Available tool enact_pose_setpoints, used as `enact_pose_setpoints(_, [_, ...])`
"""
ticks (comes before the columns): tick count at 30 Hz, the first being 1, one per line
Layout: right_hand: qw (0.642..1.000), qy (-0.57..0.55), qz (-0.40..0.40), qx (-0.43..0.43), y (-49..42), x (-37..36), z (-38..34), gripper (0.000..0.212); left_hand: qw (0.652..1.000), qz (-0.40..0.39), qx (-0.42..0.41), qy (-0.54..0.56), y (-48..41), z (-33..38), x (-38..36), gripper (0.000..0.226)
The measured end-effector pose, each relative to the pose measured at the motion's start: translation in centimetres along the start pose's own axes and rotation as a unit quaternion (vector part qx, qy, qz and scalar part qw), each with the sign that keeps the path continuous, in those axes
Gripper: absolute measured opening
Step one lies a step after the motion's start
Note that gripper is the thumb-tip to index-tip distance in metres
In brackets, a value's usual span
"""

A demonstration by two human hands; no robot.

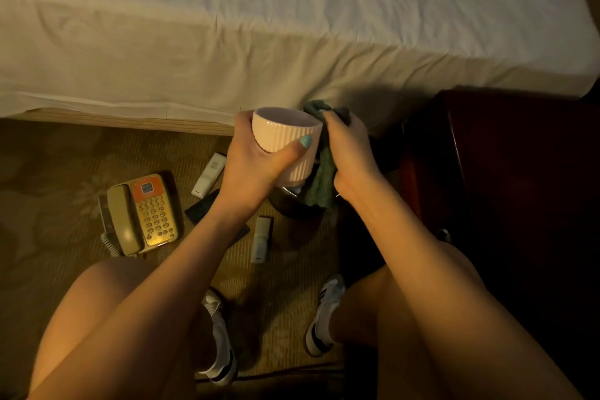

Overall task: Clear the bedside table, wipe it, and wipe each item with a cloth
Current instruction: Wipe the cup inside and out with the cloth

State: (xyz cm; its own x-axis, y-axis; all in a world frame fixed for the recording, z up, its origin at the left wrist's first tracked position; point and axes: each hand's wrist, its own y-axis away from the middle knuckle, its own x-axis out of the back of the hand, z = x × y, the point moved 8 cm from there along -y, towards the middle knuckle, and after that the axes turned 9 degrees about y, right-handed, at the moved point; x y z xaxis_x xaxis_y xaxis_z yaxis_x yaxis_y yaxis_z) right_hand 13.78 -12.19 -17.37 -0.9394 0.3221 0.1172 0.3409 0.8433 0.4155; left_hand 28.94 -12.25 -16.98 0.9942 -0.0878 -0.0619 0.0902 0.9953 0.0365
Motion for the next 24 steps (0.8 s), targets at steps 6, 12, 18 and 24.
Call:
enact_pose_setpoints(6, [0.947, 0.179, 0.041, 0.262, 3.5, -0.9, -1.5, 0.024, 0.993, -0.018, 0.099, 0.065, -0.7, -2.4, 0.0, 0.081])
enact_pose_setpoints(12, [0.927, 0.235, -0.003, 0.293, 3.1, 0.0, -2.2, 0.014, 0.983, -0.136, 0.118, 0.039, -1.0, -1.9, -1.2, 0.073])
enact_pose_setpoints(18, [0.963, 0.186, -0.130, 0.147, 1.6, -1.4, -0.2, 0.015, 0.968, -0.215, 0.125, -0.001, -0.2, -1.6, -1.2, 0.026])
enact_pose_setpoints(24, [0.993, 0.081, -0.055, 0.065, 1.7, -1.7, 1.5, 0.020, 0.985, -0.072, 0.149, 0.045, -0.8, -2.9, 1.2, 0.082])
